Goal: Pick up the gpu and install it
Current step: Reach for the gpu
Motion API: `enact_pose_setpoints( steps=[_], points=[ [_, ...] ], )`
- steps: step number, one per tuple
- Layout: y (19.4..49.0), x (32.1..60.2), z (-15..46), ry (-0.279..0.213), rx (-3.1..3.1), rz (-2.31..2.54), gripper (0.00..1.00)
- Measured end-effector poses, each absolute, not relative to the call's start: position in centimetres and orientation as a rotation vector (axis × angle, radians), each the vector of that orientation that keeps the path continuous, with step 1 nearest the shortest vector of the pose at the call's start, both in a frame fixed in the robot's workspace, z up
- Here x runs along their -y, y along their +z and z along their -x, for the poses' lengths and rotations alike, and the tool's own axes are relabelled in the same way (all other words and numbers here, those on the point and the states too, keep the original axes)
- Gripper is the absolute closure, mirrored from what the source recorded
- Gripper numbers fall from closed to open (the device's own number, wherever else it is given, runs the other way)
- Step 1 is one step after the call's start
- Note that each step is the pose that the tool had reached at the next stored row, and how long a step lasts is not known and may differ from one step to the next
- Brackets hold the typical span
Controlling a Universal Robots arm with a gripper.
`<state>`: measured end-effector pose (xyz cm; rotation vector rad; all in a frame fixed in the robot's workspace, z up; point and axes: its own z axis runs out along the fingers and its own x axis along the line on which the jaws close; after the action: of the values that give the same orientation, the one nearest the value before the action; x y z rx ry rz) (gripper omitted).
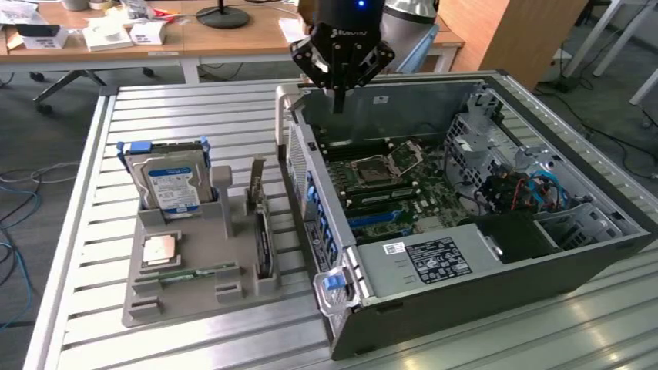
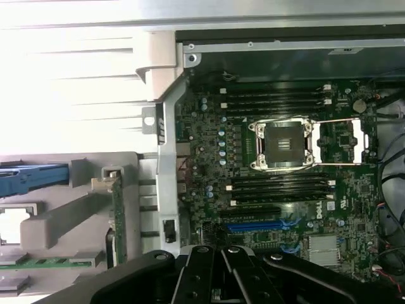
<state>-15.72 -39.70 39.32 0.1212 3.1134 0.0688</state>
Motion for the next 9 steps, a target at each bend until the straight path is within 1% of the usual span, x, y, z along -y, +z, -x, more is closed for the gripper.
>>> enact_pose_setpoints(
  steps=[9],
  points=[
    [39.3,39.4,19.4,0.069,-3.113,-0.130,0.89]
  ],
)
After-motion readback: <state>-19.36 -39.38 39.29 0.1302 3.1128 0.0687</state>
